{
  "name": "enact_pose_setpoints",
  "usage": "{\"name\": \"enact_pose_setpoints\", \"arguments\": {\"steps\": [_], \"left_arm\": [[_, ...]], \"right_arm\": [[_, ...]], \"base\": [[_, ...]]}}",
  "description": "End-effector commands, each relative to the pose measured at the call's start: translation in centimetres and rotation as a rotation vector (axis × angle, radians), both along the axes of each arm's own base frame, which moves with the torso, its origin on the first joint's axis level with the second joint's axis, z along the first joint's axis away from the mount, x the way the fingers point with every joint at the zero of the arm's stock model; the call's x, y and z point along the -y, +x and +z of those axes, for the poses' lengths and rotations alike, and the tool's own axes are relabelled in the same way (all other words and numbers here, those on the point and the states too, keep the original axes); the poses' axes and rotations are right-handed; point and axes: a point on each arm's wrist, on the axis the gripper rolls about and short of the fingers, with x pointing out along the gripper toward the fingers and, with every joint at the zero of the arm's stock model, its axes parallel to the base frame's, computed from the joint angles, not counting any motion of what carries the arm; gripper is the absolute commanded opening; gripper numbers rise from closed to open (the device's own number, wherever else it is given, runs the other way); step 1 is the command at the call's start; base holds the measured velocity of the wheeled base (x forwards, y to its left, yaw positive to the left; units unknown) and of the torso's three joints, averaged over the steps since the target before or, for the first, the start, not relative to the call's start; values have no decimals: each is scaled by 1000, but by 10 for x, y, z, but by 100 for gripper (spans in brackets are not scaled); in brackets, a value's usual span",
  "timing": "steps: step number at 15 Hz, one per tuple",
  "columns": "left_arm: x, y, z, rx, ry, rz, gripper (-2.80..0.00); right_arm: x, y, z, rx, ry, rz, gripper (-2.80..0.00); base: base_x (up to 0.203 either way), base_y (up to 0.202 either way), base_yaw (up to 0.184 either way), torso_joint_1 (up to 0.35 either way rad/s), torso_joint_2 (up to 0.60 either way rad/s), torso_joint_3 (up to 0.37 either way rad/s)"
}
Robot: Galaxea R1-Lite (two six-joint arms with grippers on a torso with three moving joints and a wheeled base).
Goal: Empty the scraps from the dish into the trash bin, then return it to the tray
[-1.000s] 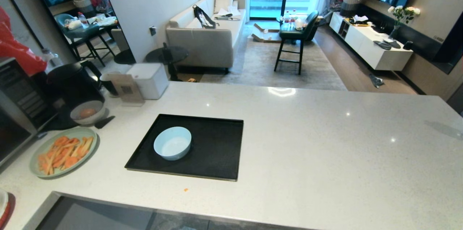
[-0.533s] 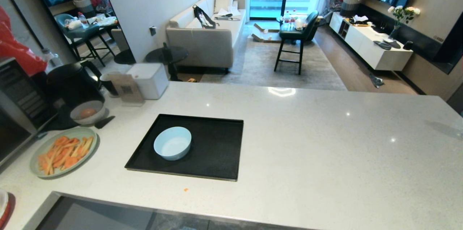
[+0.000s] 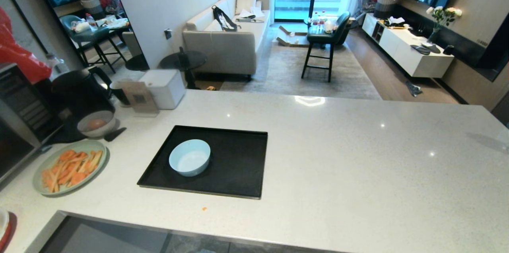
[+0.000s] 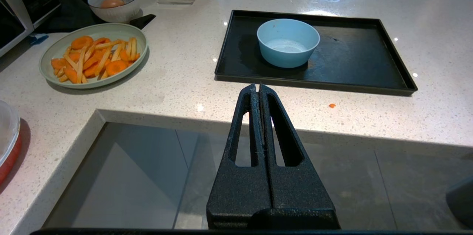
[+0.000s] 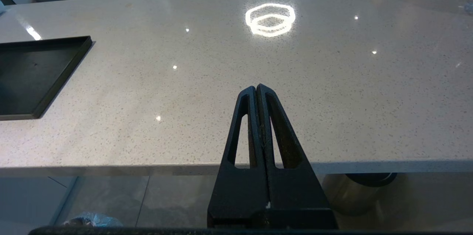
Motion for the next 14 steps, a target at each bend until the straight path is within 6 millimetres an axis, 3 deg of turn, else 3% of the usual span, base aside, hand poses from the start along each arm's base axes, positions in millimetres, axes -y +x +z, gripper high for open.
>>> {"name": "enact_pose_setpoints", "arguments": {"steps": [1, 14], "left_arm": [[0, 0, 0, 0, -1, 0, -280], [0, 0, 0, 0, -1, 1, -280]], "right_arm": [[0, 0, 0, 0, 2, -1, -280], [0, 0, 0, 0, 3, 1, -280]], "base": [[0, 0, 0, 0, 0, 0], [0, 0, 0, 0, 0, 0]]}}
